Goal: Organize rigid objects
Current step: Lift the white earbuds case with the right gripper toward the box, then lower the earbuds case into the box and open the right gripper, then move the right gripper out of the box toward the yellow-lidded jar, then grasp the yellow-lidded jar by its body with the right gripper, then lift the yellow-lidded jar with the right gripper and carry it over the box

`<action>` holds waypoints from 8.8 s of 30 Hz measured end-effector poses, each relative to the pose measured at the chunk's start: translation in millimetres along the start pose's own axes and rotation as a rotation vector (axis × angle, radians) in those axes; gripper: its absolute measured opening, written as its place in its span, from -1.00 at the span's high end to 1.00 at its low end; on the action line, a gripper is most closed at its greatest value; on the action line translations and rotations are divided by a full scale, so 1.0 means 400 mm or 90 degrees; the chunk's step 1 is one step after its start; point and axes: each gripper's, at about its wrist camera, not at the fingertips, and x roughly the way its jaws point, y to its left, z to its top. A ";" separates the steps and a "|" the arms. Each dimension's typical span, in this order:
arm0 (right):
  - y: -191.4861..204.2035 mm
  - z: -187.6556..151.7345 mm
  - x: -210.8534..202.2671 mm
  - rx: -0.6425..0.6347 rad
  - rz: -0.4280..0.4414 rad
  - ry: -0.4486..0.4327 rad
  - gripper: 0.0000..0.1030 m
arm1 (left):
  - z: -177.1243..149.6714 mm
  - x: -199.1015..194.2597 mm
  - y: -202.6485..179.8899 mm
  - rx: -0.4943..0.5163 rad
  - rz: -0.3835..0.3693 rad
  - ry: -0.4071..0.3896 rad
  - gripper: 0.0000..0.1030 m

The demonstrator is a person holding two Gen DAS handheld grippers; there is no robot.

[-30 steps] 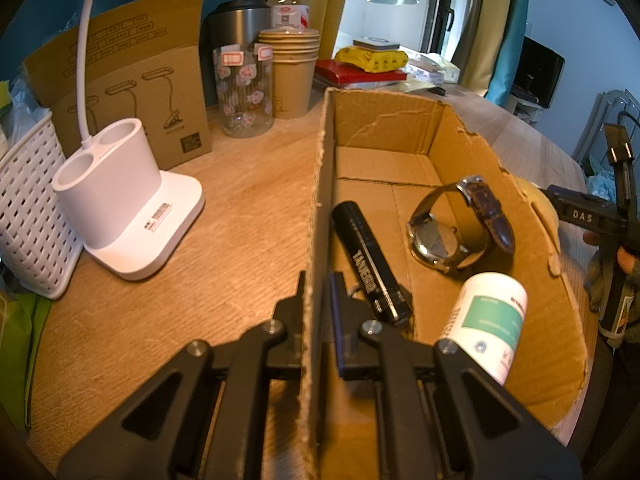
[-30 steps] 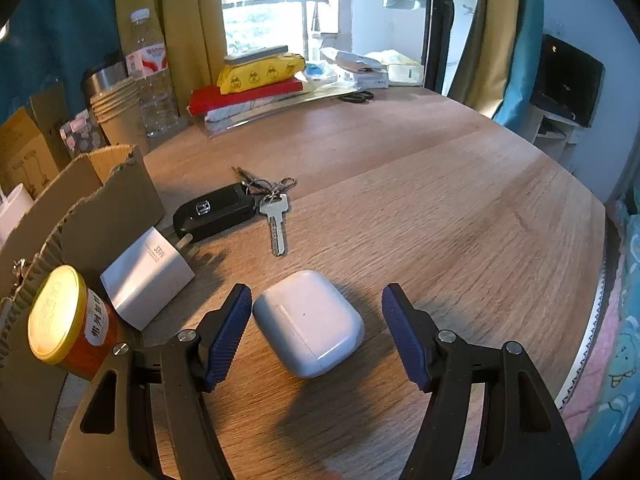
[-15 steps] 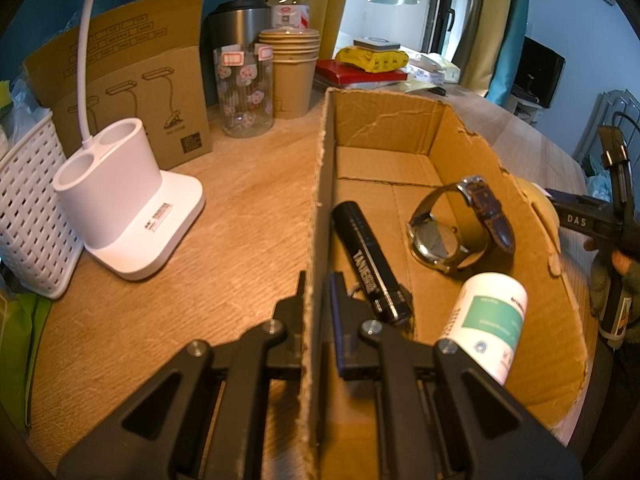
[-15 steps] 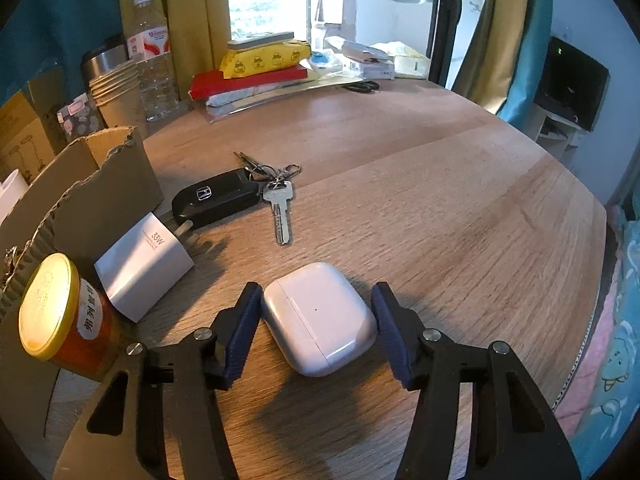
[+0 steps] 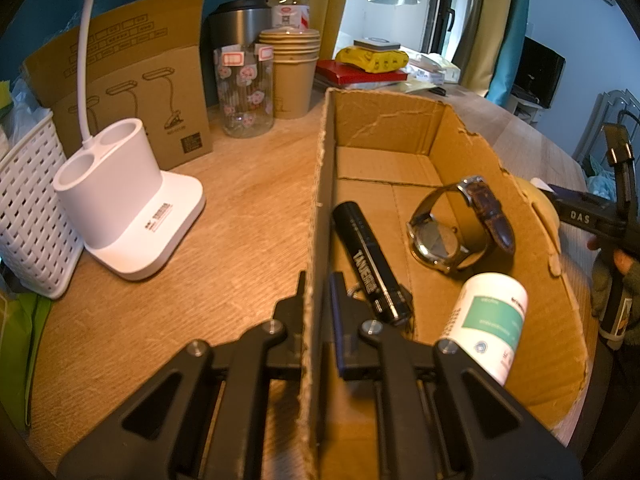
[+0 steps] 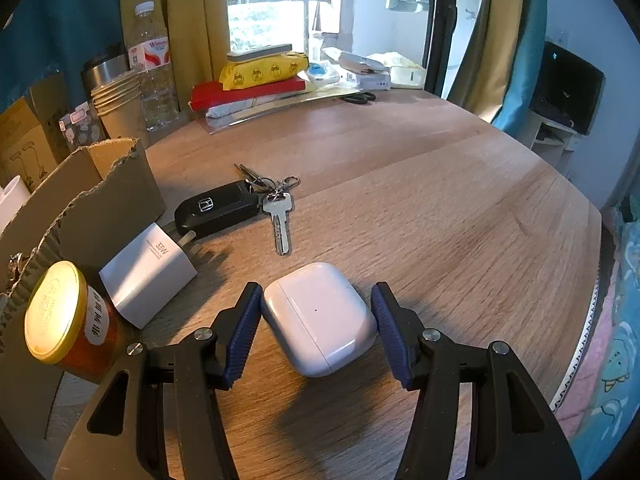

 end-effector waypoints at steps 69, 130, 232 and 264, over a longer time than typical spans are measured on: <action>0.389 0.140 -0.072 -0.168 0.197 -0.052 -0.15 | -0.001 -0.002 -0.006 0.004 0.000 -0.002 0.81; 0.264 0.102 -0.196 -0.078 0.167 -0.140 -0.34 | -0.006 0.000 -0.009 0.003 0.000 -0.004 0.81; 0.262 -0.028 -0.153 -0.136 0.144 -0.066 -0.11 | -0.006 0.001 -0.010 0.004 0.001 -0.004 0.81; 0.236 0.077 -0.247 -0.112 0.122 -0.144 -0.11 | -0.005 0.001 -0.008 0.006 0.003 -0.005 0.81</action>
